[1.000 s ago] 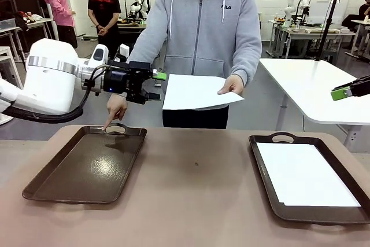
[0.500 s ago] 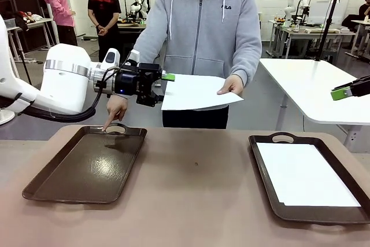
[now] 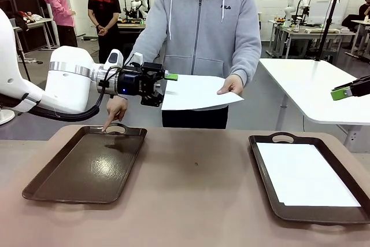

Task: Sort the A4 documents.
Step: Receive the A4 Paper, then place the A4 Paper in the designated Handle tray.

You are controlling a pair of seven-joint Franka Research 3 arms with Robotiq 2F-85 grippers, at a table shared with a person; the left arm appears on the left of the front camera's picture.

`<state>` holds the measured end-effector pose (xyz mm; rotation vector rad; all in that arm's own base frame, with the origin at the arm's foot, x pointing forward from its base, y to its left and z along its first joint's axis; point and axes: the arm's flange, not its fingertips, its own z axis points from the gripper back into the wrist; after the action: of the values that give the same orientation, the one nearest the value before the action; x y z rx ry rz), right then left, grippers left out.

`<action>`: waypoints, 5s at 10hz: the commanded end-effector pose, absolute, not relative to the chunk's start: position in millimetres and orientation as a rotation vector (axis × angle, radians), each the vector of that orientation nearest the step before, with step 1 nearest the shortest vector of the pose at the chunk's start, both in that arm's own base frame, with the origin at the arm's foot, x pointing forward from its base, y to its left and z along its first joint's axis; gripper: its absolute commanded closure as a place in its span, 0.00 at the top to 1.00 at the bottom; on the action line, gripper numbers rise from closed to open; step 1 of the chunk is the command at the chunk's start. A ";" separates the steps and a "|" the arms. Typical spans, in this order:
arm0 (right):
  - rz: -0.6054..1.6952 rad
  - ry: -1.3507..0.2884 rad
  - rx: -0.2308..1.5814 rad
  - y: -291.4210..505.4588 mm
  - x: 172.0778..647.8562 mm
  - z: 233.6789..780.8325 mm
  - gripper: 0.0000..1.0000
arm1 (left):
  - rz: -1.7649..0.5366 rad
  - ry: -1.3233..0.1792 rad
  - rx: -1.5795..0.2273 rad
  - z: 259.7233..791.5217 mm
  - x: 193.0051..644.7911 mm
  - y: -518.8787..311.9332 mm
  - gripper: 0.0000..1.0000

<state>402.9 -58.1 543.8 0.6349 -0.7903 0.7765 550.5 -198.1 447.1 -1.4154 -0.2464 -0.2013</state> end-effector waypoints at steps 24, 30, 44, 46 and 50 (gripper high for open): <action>0.777 -0.801 0.645 -57.9 403.1 544.0 1.00 | -0.177 -0.212 -1.480 449.0 551.9 -191.9 0.00; 0.777 -0.801 0.645 -57.9 403.1 544.0 1.00 | -0.182 -0.224 -1.436 456.2 539.2 -184.7 0.01; 0.777 -0.801 0.645 -57.9 403.1 544.0 1.00 | -0.140 0.011 -1.172 426.3 527.3 -57.0 0.01; 0.777 -0.801 0.645 -57.9 403.1 544.0 1.00 | -0.069 0.033 -1.097 411.7 531.0 -37.8 0.01; 0.777 -0.801 0.645 -57.9 403.1 544.0 1.00 | 0.025 0.001 -1.012 401.7 521.1 4.0 0.01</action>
<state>402.9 -58.4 543.7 0.6346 -0.7903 0.7758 527.5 -0.7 397.2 -1.0462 -0.0015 -0.0063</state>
